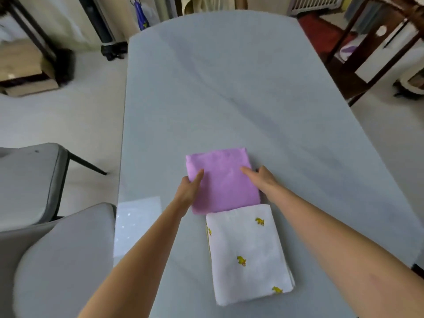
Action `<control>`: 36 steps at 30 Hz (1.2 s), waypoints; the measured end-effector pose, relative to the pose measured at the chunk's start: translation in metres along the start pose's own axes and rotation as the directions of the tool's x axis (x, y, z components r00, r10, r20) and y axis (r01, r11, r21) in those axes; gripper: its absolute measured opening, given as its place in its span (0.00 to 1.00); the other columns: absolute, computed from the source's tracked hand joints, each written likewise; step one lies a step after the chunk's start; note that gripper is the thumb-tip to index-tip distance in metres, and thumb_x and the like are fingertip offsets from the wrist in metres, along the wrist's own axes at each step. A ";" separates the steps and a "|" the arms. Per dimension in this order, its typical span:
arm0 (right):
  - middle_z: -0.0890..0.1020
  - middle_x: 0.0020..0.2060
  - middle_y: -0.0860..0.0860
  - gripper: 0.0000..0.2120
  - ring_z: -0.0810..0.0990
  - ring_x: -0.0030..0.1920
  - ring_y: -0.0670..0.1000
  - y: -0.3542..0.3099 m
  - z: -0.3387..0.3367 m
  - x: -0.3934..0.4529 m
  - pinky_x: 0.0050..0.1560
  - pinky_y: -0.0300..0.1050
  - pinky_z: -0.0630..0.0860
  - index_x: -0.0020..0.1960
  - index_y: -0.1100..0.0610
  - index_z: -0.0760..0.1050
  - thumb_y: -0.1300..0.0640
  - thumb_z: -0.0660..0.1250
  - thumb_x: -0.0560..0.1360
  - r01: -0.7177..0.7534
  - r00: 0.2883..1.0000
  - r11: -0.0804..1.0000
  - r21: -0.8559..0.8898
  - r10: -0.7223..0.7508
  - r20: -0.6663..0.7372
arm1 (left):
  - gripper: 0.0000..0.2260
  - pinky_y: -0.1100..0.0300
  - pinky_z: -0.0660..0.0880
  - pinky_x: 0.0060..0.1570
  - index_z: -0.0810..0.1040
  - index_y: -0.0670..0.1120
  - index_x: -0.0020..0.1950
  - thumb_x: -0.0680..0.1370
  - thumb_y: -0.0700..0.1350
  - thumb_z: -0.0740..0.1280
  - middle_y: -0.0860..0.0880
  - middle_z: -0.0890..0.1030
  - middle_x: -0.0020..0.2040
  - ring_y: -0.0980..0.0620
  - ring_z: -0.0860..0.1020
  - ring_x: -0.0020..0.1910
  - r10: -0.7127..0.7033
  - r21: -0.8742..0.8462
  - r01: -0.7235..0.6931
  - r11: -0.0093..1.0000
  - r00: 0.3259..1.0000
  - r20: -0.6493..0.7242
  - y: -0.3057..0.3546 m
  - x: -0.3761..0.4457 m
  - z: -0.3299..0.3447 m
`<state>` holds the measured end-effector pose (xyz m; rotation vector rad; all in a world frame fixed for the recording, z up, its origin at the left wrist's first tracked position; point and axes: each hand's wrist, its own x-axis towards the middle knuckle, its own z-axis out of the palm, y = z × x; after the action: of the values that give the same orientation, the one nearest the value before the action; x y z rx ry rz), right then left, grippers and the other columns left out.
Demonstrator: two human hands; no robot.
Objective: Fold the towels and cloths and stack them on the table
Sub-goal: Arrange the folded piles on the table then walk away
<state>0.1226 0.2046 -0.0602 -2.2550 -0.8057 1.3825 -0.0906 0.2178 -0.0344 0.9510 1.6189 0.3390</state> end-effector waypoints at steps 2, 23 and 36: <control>0.78 0.60 0.57 0.37 0.79 0.57 0.56 -0.003 0.001 0.018 0.57 0.49 0.75 0.66 0.63 0.71 0.36 0.69 0.68 -0.038 0.997 0.993 0.111 0.030 0.074 | 0.27 0.56 0.69 0.52 0.68 0.43 0.67 0.77 0.61 0.63 0.48 0.74 0.59 0.49 0.73 0.54 -0.012 -0.072 0.007 0.997 0.997 -0.075 -0.001 0.011 0.009; 0.83 0.49 0.52 0.28 0.82 0.49 0.55 -0.076 -0.028 -0.037 0.54 0.49 0.78 0.56 0.57 0.77 0.34 0.68 0.68 0.195 0.959 0.910 0.366 -0.256 0.125 | 0.31 0.55 0.73 0.58 0.73 0.48 0.66 0.73 0.69 0.62 0.49 0.78 0.59 0.49 0.78 0.55 0.135 -0.350 -0.181 0.919 0.979 -0.153 0.061 -0.036 -0.008; 0.81 0.53 0.55 0.20 0.79 0.51 0.55 0.080 -0.023 -0.161 0.48 0.44 0.72 0.60 0.57 0.75 0.44 0.61 0.78 0.194 0.980 0.924 0.328 -0.197 -0.024 | 0.37 0.56 0.69 0.55 0.69 0.41 0.70 0.75 0.70 0.58 0.45 0.74 0.65 0.46 0.74 0.56 0.019 -0.321 -0.023 0.947 1.000 -0.017 -0.063 -0.149 0.044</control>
<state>0.1081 0.0399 0.0130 -1.8617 -0.7184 1.3234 -0.0749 0.0577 0.0125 0.7177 1.5091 0.6058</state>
